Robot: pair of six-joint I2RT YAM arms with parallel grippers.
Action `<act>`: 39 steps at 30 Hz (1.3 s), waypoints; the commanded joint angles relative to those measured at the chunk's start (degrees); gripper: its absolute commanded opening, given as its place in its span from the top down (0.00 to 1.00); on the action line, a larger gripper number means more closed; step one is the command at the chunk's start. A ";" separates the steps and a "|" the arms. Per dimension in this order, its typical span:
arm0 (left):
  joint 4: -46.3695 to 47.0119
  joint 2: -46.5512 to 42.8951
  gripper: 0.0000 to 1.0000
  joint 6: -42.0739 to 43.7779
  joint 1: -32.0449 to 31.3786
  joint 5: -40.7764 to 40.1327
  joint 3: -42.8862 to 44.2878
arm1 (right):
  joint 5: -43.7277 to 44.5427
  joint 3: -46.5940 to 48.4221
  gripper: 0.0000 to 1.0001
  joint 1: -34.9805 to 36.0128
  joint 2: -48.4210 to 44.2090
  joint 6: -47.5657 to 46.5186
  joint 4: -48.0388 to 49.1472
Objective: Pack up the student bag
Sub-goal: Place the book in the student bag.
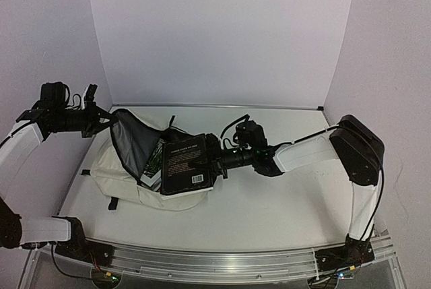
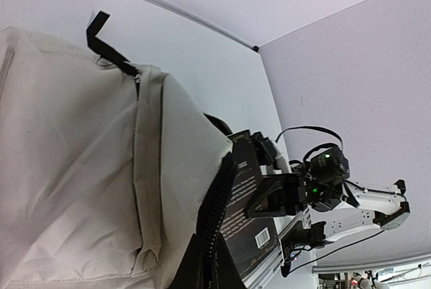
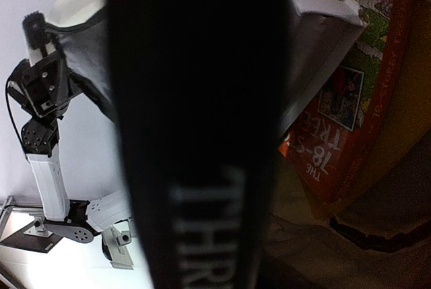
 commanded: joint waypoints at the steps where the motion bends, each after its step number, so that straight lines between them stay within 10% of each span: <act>1: 8.07 -2.50 1.00 -0.16 0.19 5.25 5.47 | -2.42 2.86 1.00 0.79 1.84 6.08 9.47; 19: 4.61 0.84 1.00 6.12 0.10 22.69 10.35 | 12.35 13.68 1.00 0.91 12.69 22.55 17.27; 39: 10.37 6.34 1.00 4.02 -6.53 21.28 9.31 | 23.88 41.28 1.00 7.43 25.43 3.04 -15.03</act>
